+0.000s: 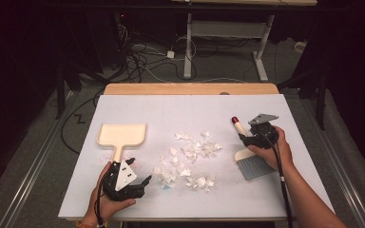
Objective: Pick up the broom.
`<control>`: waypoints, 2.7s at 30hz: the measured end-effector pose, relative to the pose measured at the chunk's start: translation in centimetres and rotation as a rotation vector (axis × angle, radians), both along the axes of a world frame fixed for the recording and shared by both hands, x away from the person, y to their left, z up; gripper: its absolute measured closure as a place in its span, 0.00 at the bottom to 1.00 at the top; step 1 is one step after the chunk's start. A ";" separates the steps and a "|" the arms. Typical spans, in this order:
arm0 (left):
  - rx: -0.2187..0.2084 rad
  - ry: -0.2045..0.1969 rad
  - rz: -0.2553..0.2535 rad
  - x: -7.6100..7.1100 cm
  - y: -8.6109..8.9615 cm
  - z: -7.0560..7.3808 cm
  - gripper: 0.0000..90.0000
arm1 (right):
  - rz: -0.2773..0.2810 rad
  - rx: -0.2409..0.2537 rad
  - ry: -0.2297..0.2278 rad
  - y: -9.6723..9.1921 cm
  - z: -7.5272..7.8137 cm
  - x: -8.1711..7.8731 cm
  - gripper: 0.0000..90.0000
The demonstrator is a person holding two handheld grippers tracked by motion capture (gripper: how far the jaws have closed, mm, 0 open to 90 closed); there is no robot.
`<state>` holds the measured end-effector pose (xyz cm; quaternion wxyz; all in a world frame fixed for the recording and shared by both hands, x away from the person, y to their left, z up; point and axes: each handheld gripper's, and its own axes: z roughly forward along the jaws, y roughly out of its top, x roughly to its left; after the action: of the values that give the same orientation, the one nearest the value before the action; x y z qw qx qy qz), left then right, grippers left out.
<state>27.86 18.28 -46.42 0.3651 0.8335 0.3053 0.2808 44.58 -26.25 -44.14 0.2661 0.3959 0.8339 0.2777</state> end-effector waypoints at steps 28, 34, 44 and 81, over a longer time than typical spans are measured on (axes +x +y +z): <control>-0.010 0.020 -0.009 -0.5 0.0 0.1 0.22 | -0.074 0.030 0.290 -0.2 0.0 3.0 0.79; -0.018 0.020 -0.002 -0.5 0.0 0.3 0.22 | -0.083 0.134 0.147 -1.9 2.2 0.9 0.79; -0.036 0.014 -0.020 -0.7 -1.1 1.2 0.23 | -0.073 0.237 -0.070 -3.2 5.6 -3.2 0.79; -0.411 0.148 -0.317 3.9 -20.2 5.1 0.63 | 0.198 0.379 -0.276 5.3 9.4 -12.0 0.79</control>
<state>31.75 -1.88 -41.31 0.5428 0.7975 0.2472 0.0906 32.61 -20.99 -34.76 0.2700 0.3135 0.7575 0.5050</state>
